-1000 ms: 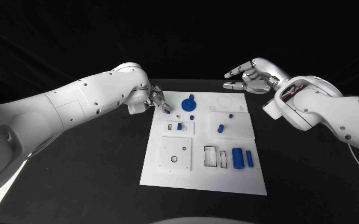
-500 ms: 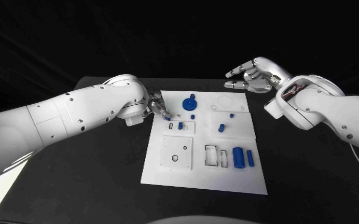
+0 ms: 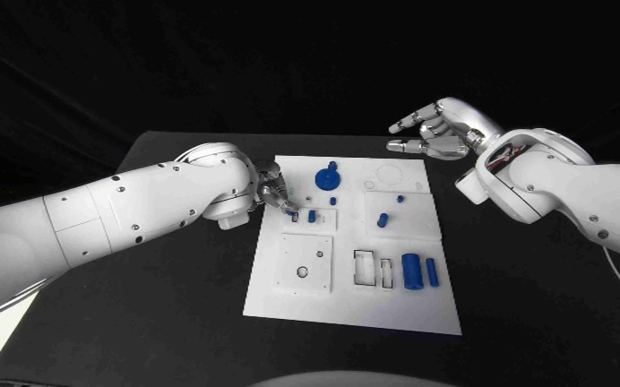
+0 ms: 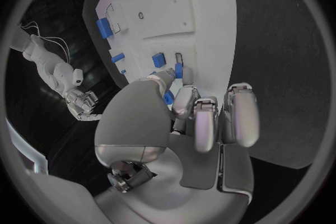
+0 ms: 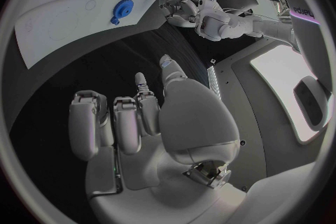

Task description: Assemble the parts on the task board

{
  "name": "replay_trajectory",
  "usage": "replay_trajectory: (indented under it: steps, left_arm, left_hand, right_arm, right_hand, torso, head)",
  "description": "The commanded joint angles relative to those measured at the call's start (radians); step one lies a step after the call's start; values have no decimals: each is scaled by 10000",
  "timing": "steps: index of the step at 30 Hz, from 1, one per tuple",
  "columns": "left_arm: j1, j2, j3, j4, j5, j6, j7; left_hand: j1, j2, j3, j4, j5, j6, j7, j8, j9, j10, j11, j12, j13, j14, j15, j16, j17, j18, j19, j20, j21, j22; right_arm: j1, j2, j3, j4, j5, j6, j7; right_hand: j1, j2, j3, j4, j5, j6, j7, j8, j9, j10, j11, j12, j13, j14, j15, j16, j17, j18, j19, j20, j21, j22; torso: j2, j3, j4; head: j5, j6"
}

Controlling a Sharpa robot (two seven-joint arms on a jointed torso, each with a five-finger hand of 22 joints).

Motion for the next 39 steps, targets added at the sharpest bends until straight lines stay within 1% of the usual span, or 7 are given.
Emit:
replay_trajectory:
  steps: [1, 6, 18, 24, 28, 33, 39]
  left_arm:
    - [-34, -4, 3, 100, -150, -6, -101]
    - [-71, 1, 3, 167, -153, 37, -128]
    - [-100, 67, 1, 103, -320, 36, -136]
    - [-103, 80, 0, 76, -358, 151, -150]
    - [-104, 95, -3, 69, -409, 214, -155]
    - [-107, 108, -6, 67, -455, 367, -159]
    - [-108, 102, -9, 81, -470, 574, -172]
  left_hand:
    - [-62, 36, 963, -900, -8, 36, -110, 44, 20, 73, 28, 43, 9, 1033, 13, 31, 2632, -65, 425, 4, 49, 581]
    - [-72, 27, 978, -902, -9, 37, -112, 52, 24, 75, 26, 44, 9, 1033, 12, 31, 2632, -65, 425, 3, 47, 579]
    - [-82, 13, 999, -910, -13, 37, -116, 62, 30, 77, 23, 44, 9, 1033, 10, 31, 2632, -65, 426, 1, 48, 580]
    - [-89, 0, 1017, -918, -16, 34, -118, 69, 34, 76, 21, 41, 5, 1033, 8, 31, 2632, -65, 425, 0, 46, 578]
    - [-89, 0, 1017, -918, -16, 34, -118, 69, 34, 76, 21, 41, 5, 1033, 8, 31, 2632, -65, 425, 0, 46, 578]
    - [-97, -21, 1044, -932, -24, 27, -121, 79, 40, 77, 18, 41, 5, 1033, 6, 31, 2632, -65, 426, -2, 46, 580]
    - [-105, -46, 1068, -946, -36, 23, -123, 89, 46, 77, 17, 39, 3, 1033, 5, 31, 2632, -67, 429, -3, 53, 591]
  right_arm:
    - [-8, -3, 0, 17, -13, 134, 63]
    - [-9, -10, 0, 25, -12, 136, 64]
    - [-11, -12, 0, 32, 1, 148, 69]
    - [-11, -16, -1, 36, 14, 156, 68]
    - [-11, -17, -1, 36, 49, 163, 69]
    - [-11, -16, -1, 33, 99, 181, 72]
    - [-11, -17, -1, 29, 122, 211, 70]
  right_hand:
    - [44, 7, -72, 14, -40, -8, -25, 60, 11, -74, 8, -15, 1183, 820, -10, -61, 1720, 186, -79, -21, -57, -14]
    - [44, 7, -72, 14, -40, -8, -25, 60, 11, -74, 8, -15, 1183, 820, -10, -61, 1720, 186, -79, -21, -57, -14]
    - [44, 7, -72, 14, -40, -8, -25, 60, 11, -74, 8, -15, 1183, 820, -10, -61, 1720, 186, -79, -21, -57, -14]
    - [44, 7, -72, 14, -40, -8, -25, 60, 11, -74, 8, -15, 1183, 820, -10, -61, 1720, 186, -79, -21, -57, -14]
    - [44, 7, -72, 14, -40, -8, -25, 60, 11, -74, 8, -15, 1183, 820, -10, -61, 1720, 186, -79, -21, -57, -14]
    - [44, 7, -72, 14, -40, -8, -25, 60, 11, -74, 8, -15, 1183, 820, -10, -61, 1720, 186, -79, -21, -57, -14]
    - [44, 7, -72, 14, -40, -8, -25, 60, 11, -74, 8, -15, 1183, 820, -10, -61, 1720, 186, -79, -21, -57, -14]
  torso:
    - [8, 4, 3]
    - [12, 2, 6]
    - [14, 0, -3]
    - [6, 0, 5]
    - [7, -1, 0]
    - [7, -1, -5]
    - [6, -1, 3]
  head:
    - [-12, -14]
    - [-5, -47]
    - [-13, -93]
    - [-22, -111]
    - [-17, -117]
    - [-14, -129]
    - [-23, -144]
